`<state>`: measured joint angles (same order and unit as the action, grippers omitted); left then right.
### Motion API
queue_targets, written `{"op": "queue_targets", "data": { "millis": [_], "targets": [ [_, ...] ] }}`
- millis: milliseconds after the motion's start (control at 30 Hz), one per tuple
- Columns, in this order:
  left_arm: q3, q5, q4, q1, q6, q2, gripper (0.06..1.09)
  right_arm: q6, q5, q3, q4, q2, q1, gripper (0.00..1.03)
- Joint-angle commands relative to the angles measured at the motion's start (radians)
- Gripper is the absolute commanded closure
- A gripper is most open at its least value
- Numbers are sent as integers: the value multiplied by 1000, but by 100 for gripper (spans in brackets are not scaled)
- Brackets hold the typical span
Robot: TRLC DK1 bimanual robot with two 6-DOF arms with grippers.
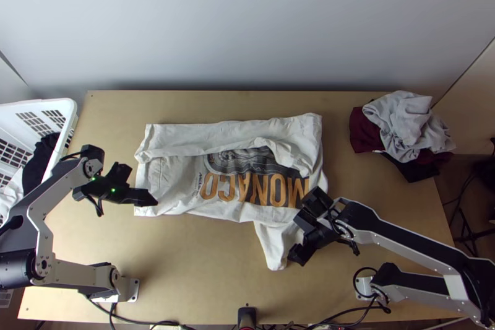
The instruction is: Fold the t-shirt
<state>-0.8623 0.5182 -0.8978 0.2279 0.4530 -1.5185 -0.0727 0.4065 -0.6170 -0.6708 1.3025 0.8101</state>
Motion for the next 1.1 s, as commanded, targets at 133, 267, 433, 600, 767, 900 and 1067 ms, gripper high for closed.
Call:
{"op": "queue_targets", "data": {
  "millis": [133,267,433,600,767,900,1067],
  "targets": [
    [-43,-1,135,11,-89,-75,105,-27,-20,-44,163,40,-63,100],
    [-14,2,142,7,-105,-51,105,-29,-21,-44,166,21,-63,100],
    [14,6,145,2,-125,-43,105,-29,-21,-52,165,11,-74,100],
    [-4,6,122,-9,-168,-40,105,-58,-20,-110,126,-51,-75,100],
    [-103,22,68,-13,-226,-14,105,-53,-14,-280,56,-66,-150,100],
    [-227,31,7,-9,-261,-12,105,-33,-8,-385,28,-52,-207,100],
    [-368,45,-29,-1,-307,-40,105,-1,-5,-486,13,-5,-292,100]
  ]
}}
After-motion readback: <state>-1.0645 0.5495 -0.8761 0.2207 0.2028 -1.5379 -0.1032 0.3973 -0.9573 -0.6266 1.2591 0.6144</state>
